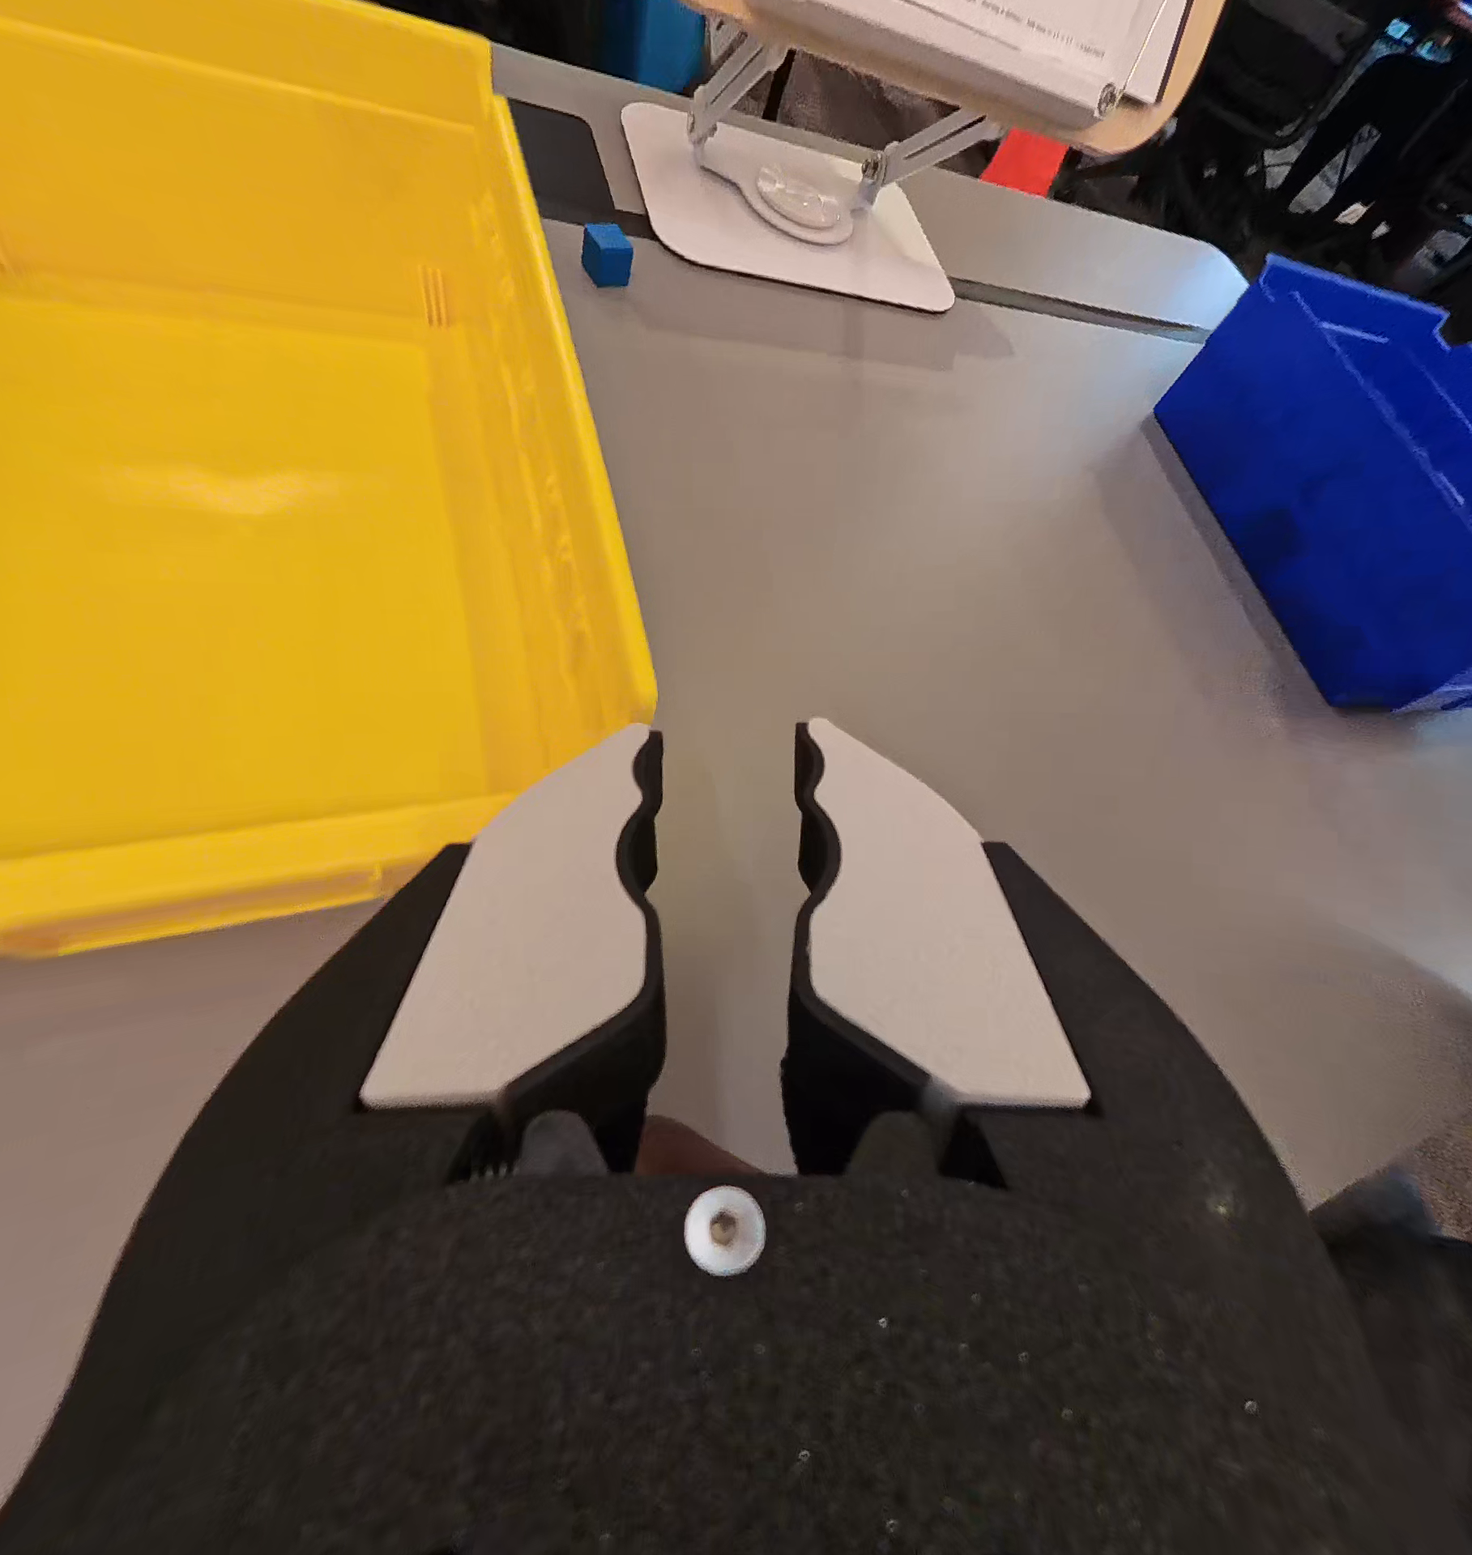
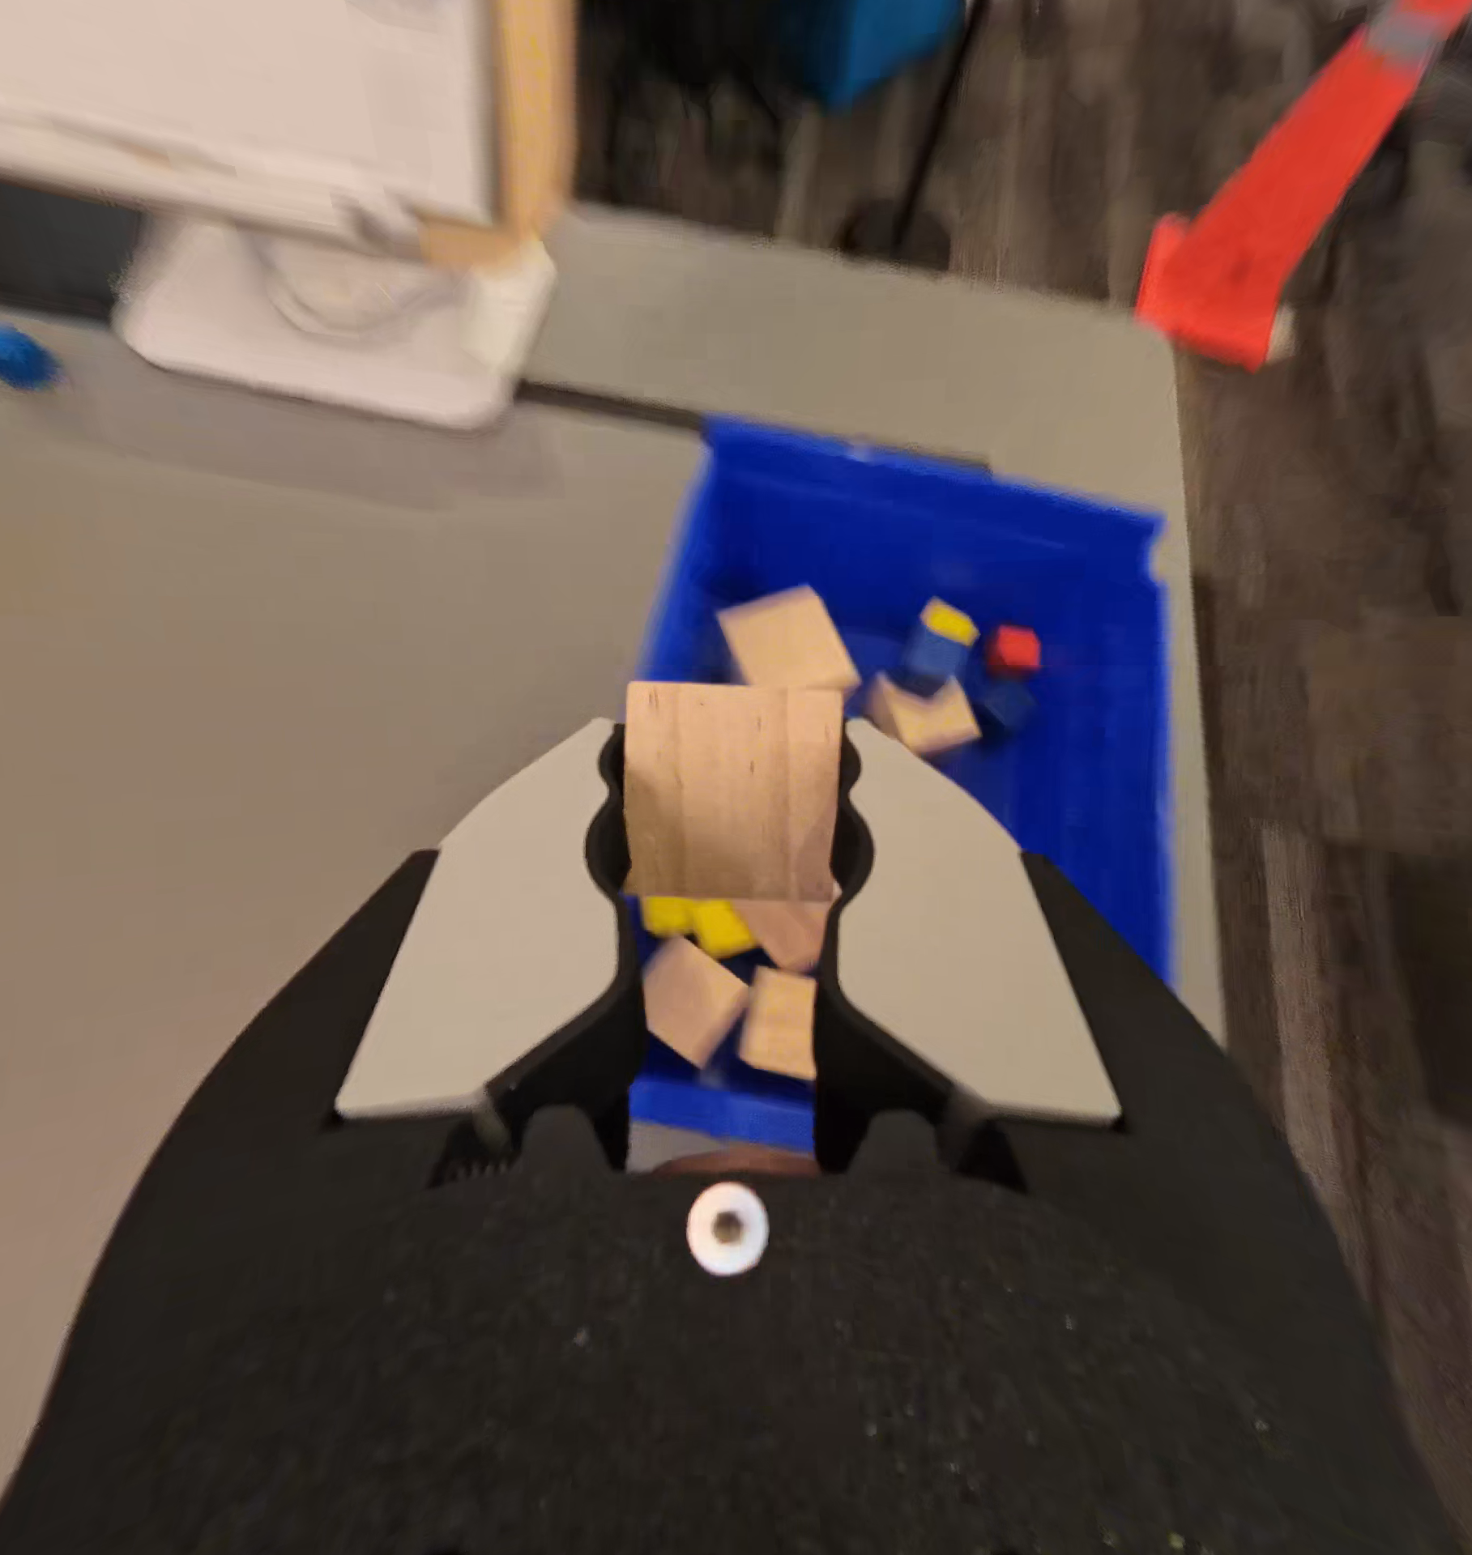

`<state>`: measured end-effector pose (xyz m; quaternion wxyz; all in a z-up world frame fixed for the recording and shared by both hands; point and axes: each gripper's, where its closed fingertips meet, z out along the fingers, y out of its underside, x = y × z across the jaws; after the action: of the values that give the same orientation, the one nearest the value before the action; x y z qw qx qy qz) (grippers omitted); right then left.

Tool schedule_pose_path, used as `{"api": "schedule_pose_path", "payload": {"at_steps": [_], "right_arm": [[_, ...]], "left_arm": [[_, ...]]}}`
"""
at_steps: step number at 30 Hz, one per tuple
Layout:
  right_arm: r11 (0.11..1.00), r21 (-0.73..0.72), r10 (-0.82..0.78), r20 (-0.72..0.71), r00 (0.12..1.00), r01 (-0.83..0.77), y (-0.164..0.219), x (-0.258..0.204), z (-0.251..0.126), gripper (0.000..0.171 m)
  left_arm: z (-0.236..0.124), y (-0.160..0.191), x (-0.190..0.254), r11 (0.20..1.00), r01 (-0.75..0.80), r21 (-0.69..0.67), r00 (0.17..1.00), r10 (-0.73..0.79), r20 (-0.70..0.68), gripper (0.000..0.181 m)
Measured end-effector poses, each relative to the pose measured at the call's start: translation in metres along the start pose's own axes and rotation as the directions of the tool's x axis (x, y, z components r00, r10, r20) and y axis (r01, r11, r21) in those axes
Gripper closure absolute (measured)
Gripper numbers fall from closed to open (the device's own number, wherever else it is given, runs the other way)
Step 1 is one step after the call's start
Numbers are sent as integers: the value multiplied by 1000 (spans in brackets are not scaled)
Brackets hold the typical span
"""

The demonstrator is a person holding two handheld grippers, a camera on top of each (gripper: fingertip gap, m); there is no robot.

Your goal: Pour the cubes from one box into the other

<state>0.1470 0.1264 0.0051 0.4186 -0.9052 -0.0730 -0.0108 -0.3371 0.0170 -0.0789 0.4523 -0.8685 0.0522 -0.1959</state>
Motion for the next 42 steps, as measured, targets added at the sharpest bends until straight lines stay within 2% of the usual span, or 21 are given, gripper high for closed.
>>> {"api": "schedule_pose_path", "payload": {"at_steps": [3,5,7,9,11,13,16,19,21,22,24,25,26,29,31,33,36,38,39,41,42], "right_arm": [[961,-271,-39,40,998,48,51,67,34,126],[892,-396,-192,101,976,217,77,95,58,125],[754,-473,-351,298,888,456,103,97,73,125],[567,-455,-469,507,723,687,126,90,76,125],[447,-412,-547,576,607,794,134,92,88,125],[355,-438,-571,597,563,826,141,100,100,126],[321,-440,-585,604,541,839,144,101,110,121],[358,-449,-663,494,562,818,118,108,106,115],[506,-402,-718,293,631,763,68,92,91,112],[622,-297,-694,222,685,725,39,61,82,112],[806,74,-586,252,771,588,-14,-40,60,115],[852,230,-522,296,800,470,-31,-86,49,118],[871,308,-477,348,807,382,-38,-124,42,121],[920,281,-385,515,766,274,-26,-204,33,120],[941,270,-330,581,744,206,-11,-230,24,119],[944,261,-317,558,767,200,10,-230,15,113],[938,288,-323,520,790,194,50,-215,-7,114],[934,303,-327,515,792,189,81,-206,-20,114],[937,301,-325,559,763,179,100,-209,-29,110],[938,314,-314,603,733,144,128,-209,-46,108],[938,322,-305,601,738,125,137,-206,-51,109]], "left_arm": [[-6,14,-2,999,-38,2,999,37,37,152],[-9,22,-1,997,-78,2,995,77,63,152],[-10,26,0,995,-104,7,991,103,84,152],[-9,27,5,995,-104,8,992,103,75,152],[-7,27,10,995,-102,5,993,102,63,152],[-4,26,13,993,-119,6,991,118,68,152],[-2,29,10,987,-158,-7,984,158,87,152],[-7,36,-1,991,-134,-9,985,134,107,152],[-12,40,-11,993,-114,0,985,113,129,152],[-14,41,-17,994,-113,6,982,111,150,152],[-17,38,-26,993,-113,22,977,107,184,152],[-18,35,-27,993,-110,35,977,101,188,152],[-18,34,-26,994,-100,43,978,90,187,152],[-15,22,-1,995,-26,96,992,14,125,152],[4,3,27,991,7,133,998,-16,68,151],[42,-16,47,992,-4,130,998,-4,66,149],[126,-42,61,997,52,63,996,-57,69,144],[187,-62,41,996,87,28,984,-90,155,141],[215,-68,22,994,112,-4,970,-108,216,141],[253,-82,-22,981,191,-17,915,-172,364,143],[268,-89,-33,976,218,-3,906,-201,373,145]]}}
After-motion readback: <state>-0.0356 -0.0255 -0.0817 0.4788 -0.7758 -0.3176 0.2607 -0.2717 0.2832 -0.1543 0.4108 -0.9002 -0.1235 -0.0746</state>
